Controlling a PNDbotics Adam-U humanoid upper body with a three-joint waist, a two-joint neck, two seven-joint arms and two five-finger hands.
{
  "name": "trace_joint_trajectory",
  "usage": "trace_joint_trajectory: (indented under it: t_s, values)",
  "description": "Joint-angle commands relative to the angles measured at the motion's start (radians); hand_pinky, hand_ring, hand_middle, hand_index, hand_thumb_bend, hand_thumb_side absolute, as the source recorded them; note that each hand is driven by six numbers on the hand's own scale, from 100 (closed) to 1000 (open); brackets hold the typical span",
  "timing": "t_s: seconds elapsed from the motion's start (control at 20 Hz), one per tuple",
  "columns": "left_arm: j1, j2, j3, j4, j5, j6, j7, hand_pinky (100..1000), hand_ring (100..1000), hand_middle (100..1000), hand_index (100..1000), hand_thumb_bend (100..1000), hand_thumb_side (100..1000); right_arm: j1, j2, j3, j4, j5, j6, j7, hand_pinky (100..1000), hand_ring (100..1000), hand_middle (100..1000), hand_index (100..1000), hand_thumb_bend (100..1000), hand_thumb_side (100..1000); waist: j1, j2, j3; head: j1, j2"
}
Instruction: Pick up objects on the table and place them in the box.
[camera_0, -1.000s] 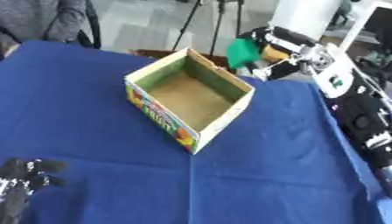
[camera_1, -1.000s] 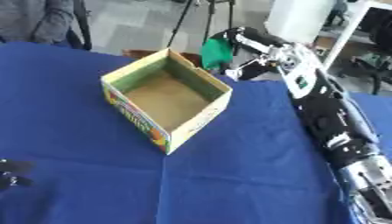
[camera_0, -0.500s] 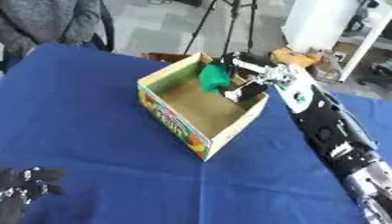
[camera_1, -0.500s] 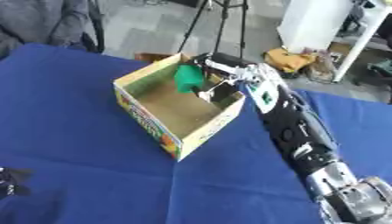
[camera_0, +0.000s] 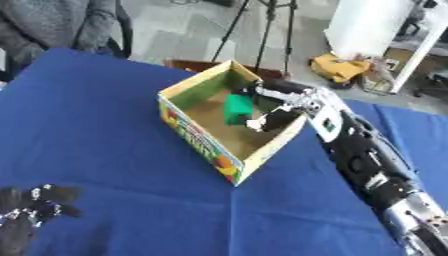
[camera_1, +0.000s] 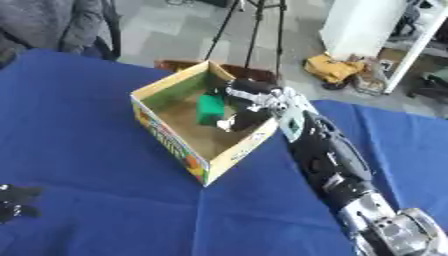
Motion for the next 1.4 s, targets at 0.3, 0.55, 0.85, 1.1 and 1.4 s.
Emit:
trace_joint_trajectory:
  t_s: [0.3, 0.55, 0.85, 1.1, 1.4]
  values:
    - [-0.015, 0.000, -0.004, -0.019, 0.005, 0.003, -0.004, 626, 803, 575, 618, 445, 1000, -0.015, -0.007, 0.003, -0.013, 0.028, -0.023, 0.007, 694, 755, 882, 892, 100, 587, 0.006, -0.017, -0.004, 0.001, -0.010]
    - [-0.014, 0.000, -0.003, -0.018, 0.004, 0.004, -0.004, 626, 803, 575, 618, 447, 1000, -0.015, -0.003, 0.005, -0.021, 0.042, -0.027, -0.008, 689, 753, 895, 906, 115, 562, 0.005, -0.018, -0.010, 0.003, -0.011]
    - [-0.013, -0.001, -0.003, -0.015, 0.002, 0.004, -0.004, 626, 803, 575, 618, 450, 1000, -0.012, 0.002, 0.014, -0.025, 0.062, -0.042, -0.011, 711, 783, 926, 952, 337, 637, 0.001, -0.020, -0.016, -0.003, -0.019]
    - [-0.012, -0.001, -0.002, -0.014, 0.001, 0.005, -0.003, 626, 803, 575, 619, 450, 1000, -0.010, 0.002, 0.018, -0.032, 0.096, -0.044, 0.009, 727, 809, 955, 981, 415, 661, 0.000, -0.021, -0.019, -0.005, -0.028]
    - [-0.008, 0.000, 0.002, -0.011, 0.000, 0.006, 0.000, 626, 803, 575, 619, 452, 1000, -0.007, -0.008, 0.013, -0.078, 0.080, -0.059, -0.024, 721, 800, 946, 975, 383, 601, 0.002, -0.026, -0.038, 0.000, -0.027]
